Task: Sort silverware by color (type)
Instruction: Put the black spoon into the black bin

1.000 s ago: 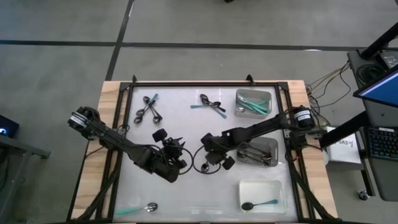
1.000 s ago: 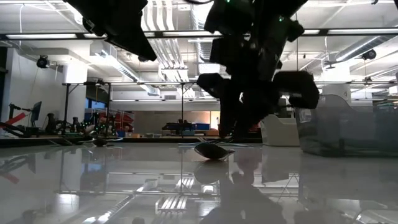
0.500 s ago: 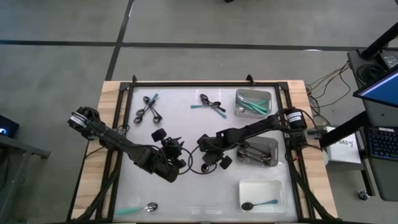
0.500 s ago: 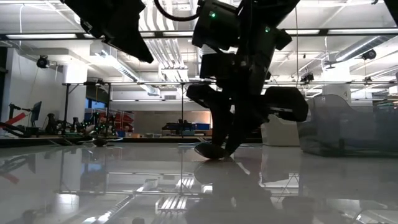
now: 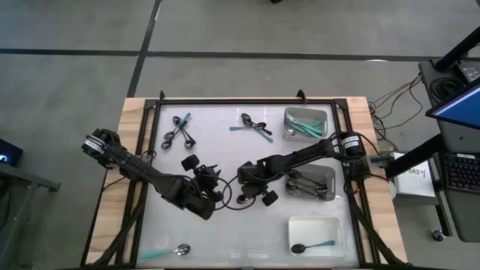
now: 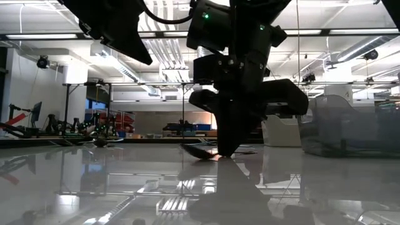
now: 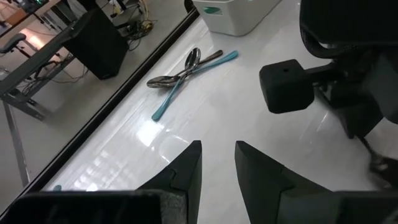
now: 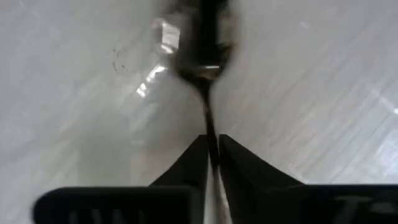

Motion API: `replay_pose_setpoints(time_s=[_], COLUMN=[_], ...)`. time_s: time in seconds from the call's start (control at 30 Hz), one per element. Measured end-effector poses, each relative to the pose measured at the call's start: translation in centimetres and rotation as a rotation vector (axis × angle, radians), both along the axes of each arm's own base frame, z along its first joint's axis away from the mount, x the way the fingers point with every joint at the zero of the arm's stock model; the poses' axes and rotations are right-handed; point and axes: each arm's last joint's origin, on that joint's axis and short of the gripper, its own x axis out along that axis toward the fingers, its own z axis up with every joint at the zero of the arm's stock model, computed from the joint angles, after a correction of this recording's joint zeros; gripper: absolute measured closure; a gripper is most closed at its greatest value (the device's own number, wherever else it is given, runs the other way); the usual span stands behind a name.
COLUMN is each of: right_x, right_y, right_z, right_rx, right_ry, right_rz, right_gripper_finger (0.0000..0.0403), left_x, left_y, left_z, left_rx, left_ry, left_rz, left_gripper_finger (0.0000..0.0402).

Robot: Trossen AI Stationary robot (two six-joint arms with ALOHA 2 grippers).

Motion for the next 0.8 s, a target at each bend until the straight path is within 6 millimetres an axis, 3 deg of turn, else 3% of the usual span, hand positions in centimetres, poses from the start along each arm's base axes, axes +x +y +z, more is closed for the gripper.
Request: replay_pose_setpoints(time_s=[0.4, 0.8], right_x=[-0.6, -2.9], right_y=[-0.4, -1.7], right_z=[2.3, 7.8], right_rx=[0.013, 0.010], right_ry=[0.033, 0.006], right_rz=[-0.102, -0.199], right_gripper_finger=[0.0393, 0.0393], left_x=[-0.2, -0.6], left_y=[0.1, 0.2], left_z=[0.0, -0.2], left_rx=[-0.005, -0.029], left_ry=[-0.005, -0.008], left_rz=[0.022, 0.055], left_gripper_finger=[0.0322, 0.0322])
